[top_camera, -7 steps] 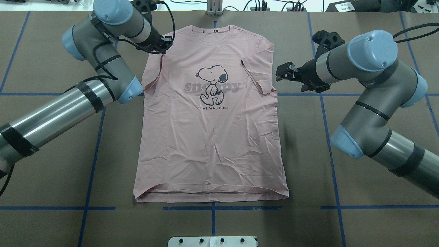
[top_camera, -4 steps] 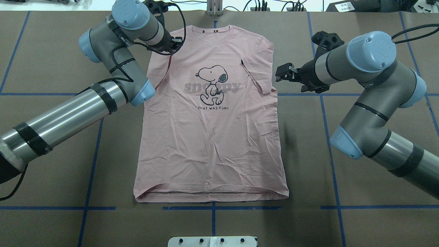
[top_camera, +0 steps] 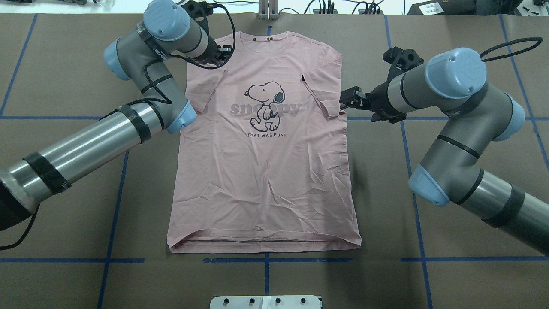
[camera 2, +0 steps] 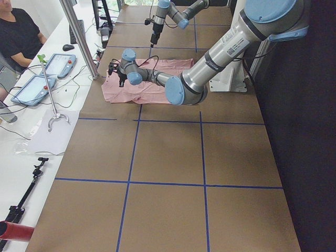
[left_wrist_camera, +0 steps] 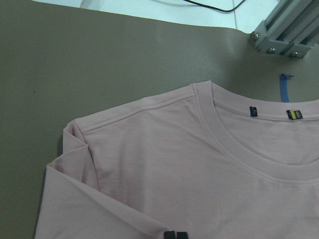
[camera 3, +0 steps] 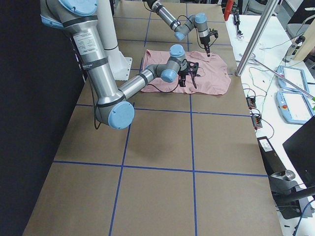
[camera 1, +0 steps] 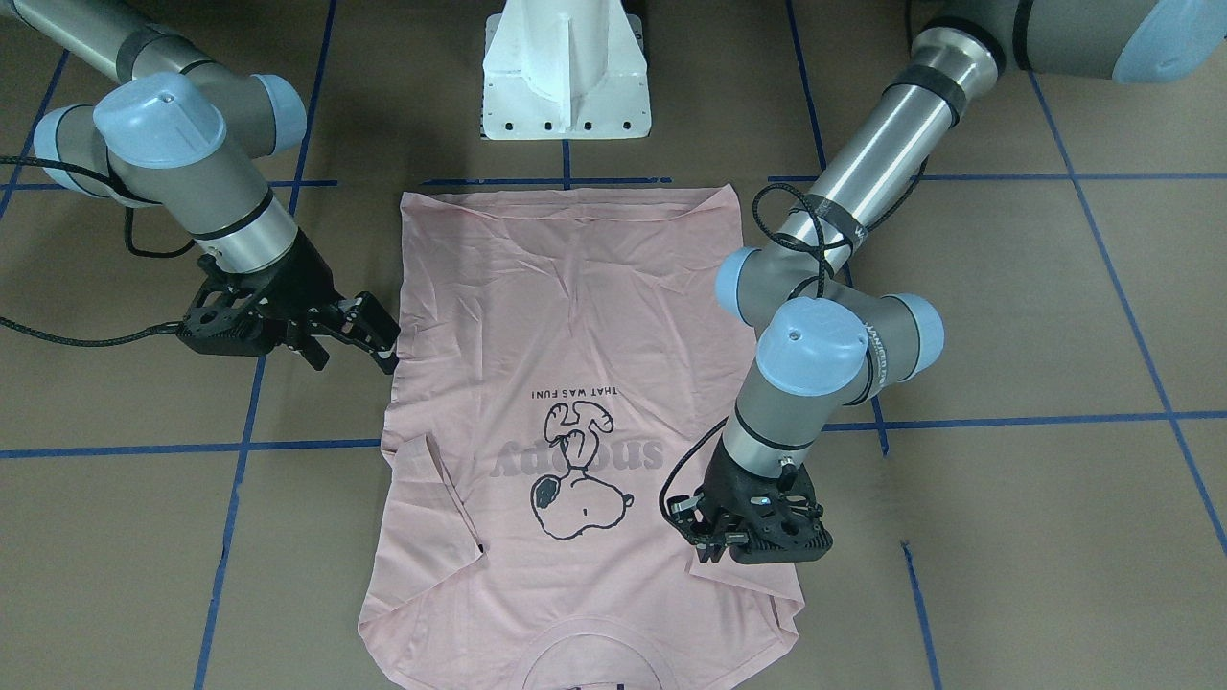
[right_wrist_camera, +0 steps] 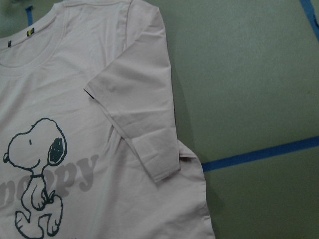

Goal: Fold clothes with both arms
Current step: 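Move both grippers down to the shirt's hem corners nearest the robot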

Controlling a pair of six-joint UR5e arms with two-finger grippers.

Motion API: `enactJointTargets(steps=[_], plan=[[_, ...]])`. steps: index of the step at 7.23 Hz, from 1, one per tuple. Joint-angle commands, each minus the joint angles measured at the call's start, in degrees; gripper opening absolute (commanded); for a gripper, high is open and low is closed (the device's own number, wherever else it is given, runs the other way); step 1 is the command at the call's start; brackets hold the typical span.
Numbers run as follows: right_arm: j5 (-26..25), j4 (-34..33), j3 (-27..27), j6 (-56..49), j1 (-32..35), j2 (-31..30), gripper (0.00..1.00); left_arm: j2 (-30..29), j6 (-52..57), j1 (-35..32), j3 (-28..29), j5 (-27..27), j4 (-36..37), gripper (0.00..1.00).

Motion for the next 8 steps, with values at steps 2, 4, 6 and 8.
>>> enactJointTargets(steps=[2, 4, 6, 8], plan=[[-7.36, -3.07, 8.36, 20.06, -13.36, -3.21, 1.00, 12.60, -2.63, 1.24, -19.75, -0.48, -0.11, 0.84], [-21.22, -21.92, 18.31, 31.29, -27.24, -4.28, 0.94, 13.69, -2.63, 1.69, -20.24, -0.48, -0.11, 0.83], [-25.59, -23.05, 18.78, 39.00, -32.06, -8.92, 0.79, 14.13, -2.63, 1.69, -20.06, -0.48, -0.20, 0.84], [-25.08, -23.05, 18.87, 42.95, -32.06, -12.88, 0.74, 14.13, -2.72, 1.69, -19.89, -0.48, -0.82, 0.85]])
